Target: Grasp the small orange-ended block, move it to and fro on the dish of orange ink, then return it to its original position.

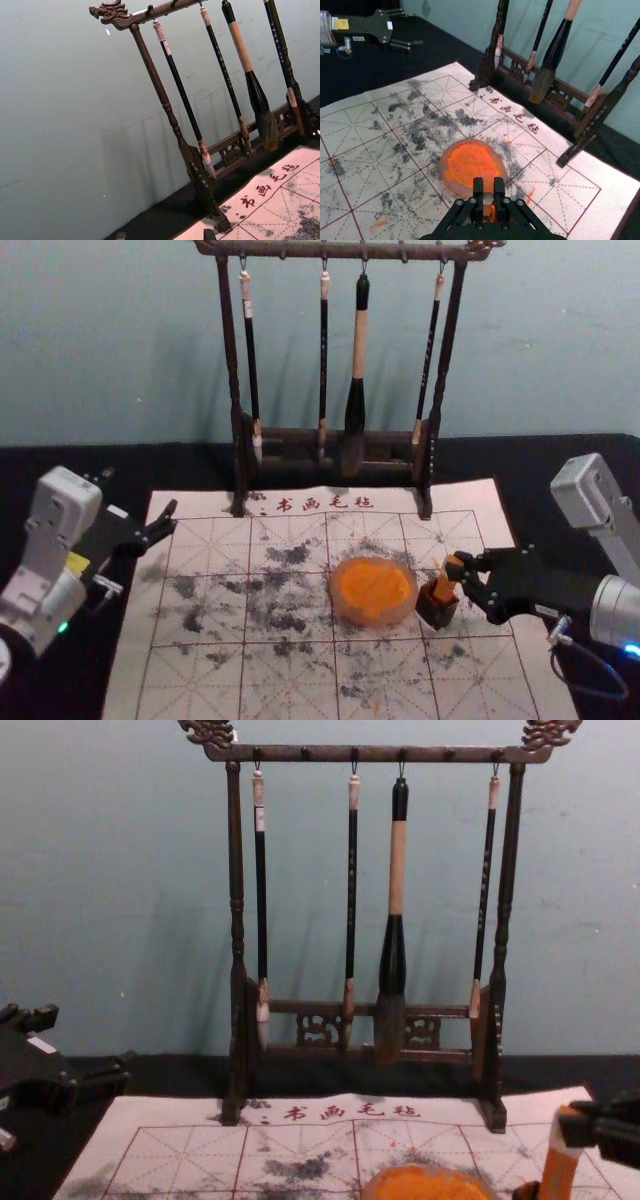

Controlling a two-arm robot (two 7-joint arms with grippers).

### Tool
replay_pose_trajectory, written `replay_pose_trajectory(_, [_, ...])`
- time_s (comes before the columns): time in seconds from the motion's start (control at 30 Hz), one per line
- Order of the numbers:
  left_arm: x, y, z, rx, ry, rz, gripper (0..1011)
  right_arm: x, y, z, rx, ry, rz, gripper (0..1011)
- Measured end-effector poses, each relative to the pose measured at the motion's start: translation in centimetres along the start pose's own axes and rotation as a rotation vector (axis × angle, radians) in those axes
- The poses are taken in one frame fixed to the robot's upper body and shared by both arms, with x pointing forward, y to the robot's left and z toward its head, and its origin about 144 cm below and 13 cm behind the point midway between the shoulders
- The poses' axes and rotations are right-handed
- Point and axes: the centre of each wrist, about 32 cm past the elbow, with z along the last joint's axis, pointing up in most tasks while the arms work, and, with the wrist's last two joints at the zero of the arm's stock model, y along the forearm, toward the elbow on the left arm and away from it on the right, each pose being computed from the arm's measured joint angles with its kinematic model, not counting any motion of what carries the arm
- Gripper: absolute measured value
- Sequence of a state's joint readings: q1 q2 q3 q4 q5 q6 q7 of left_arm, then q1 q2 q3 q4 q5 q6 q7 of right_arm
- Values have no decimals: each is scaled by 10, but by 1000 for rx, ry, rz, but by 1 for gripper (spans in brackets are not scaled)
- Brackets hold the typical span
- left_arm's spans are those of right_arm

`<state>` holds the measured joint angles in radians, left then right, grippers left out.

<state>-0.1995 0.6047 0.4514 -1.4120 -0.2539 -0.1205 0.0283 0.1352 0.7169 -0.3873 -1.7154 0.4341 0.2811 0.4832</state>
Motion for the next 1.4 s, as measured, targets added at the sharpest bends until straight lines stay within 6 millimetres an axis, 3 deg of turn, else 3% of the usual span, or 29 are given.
replay_pose_trajectory(1.4, [0, 0, 0, 0, 0, 0, 1001, 7, 20, -16, -61, 45, 26, 78])
